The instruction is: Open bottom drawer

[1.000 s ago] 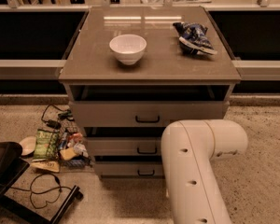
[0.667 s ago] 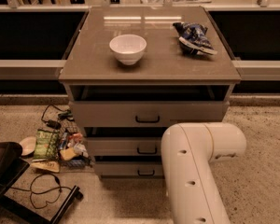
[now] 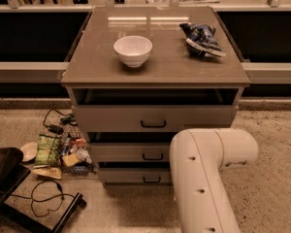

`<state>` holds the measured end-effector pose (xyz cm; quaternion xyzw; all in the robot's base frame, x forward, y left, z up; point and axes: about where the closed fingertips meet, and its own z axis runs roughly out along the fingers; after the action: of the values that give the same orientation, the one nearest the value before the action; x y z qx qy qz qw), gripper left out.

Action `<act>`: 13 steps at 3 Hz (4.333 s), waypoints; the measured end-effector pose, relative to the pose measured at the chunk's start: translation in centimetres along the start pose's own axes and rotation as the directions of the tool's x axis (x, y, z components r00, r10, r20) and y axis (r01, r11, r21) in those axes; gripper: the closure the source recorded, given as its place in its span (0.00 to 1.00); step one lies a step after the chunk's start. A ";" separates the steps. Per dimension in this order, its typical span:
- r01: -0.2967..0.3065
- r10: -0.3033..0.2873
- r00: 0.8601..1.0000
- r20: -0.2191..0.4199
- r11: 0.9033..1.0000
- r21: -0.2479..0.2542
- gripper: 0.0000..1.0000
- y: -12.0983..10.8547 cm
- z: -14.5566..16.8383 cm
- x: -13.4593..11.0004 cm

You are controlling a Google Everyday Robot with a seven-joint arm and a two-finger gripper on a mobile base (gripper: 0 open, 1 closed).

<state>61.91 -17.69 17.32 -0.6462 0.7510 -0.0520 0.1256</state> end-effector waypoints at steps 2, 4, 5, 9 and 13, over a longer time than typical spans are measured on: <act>0.004 -0.004 1.000 -0.018 1.000 -0.018 0.40 0.7 -0.4 0.0; -0.024 0.023 0.998 -0.067 1.000 -0.009 0.86 2.1 -8.3 3.5; -0.009 0.009 0.998 -0.065 1.000 0.001 0.83 2.0 -9.0 3.5; -0.012 0.012 0.997 -0.075 1.000 0.002 0.00 1.9 -8.6 3.3; -0.037 0.032 0.998 -0.048 0.995 -0.096 0.00 7.0 -5.7 3.6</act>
Offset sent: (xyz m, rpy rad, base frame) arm -0.0149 0.0013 0.0100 -0.0371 0.0396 0.0027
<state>53.28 -20.61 20.64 -0.6371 0.7664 -0.0283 0.0776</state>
